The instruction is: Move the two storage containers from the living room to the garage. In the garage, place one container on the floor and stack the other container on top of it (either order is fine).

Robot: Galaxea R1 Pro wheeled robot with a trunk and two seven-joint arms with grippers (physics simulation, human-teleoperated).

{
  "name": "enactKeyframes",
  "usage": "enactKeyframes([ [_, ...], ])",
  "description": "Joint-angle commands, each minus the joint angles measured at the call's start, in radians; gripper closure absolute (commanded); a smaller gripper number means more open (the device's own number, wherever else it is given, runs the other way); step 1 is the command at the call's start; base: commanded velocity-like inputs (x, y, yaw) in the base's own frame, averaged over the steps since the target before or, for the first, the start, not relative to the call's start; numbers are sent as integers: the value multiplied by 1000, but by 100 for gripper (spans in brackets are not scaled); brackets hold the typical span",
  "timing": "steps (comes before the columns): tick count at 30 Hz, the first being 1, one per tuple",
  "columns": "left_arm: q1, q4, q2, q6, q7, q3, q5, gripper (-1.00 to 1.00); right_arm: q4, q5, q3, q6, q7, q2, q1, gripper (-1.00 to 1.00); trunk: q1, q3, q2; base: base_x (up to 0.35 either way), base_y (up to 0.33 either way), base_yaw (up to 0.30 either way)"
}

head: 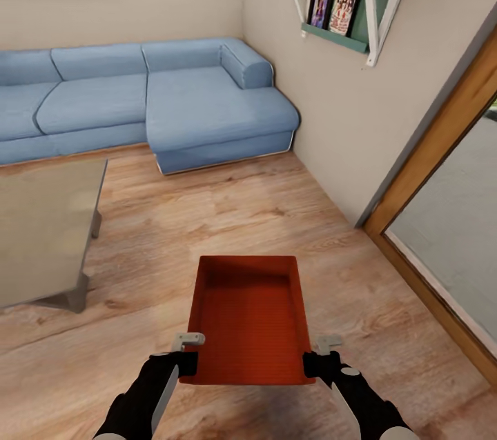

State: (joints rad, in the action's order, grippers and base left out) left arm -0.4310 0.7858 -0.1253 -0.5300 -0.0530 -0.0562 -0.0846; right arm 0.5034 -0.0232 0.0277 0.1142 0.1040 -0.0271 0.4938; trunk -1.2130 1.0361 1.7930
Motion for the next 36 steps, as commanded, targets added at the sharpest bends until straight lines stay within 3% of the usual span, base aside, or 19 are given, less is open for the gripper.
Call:
enactKeyframes([
  [1,0,1,0,-6,-4,-4,-33,100,3,-14,-3,5,-3,1,0,100,4,-3,-7,0,0,297],
  [36,0,1,1,-7,-4,-4,-33,100,3,-15,-3,5,-3,1,0,100,138,-133,-252,0,0,295],
])
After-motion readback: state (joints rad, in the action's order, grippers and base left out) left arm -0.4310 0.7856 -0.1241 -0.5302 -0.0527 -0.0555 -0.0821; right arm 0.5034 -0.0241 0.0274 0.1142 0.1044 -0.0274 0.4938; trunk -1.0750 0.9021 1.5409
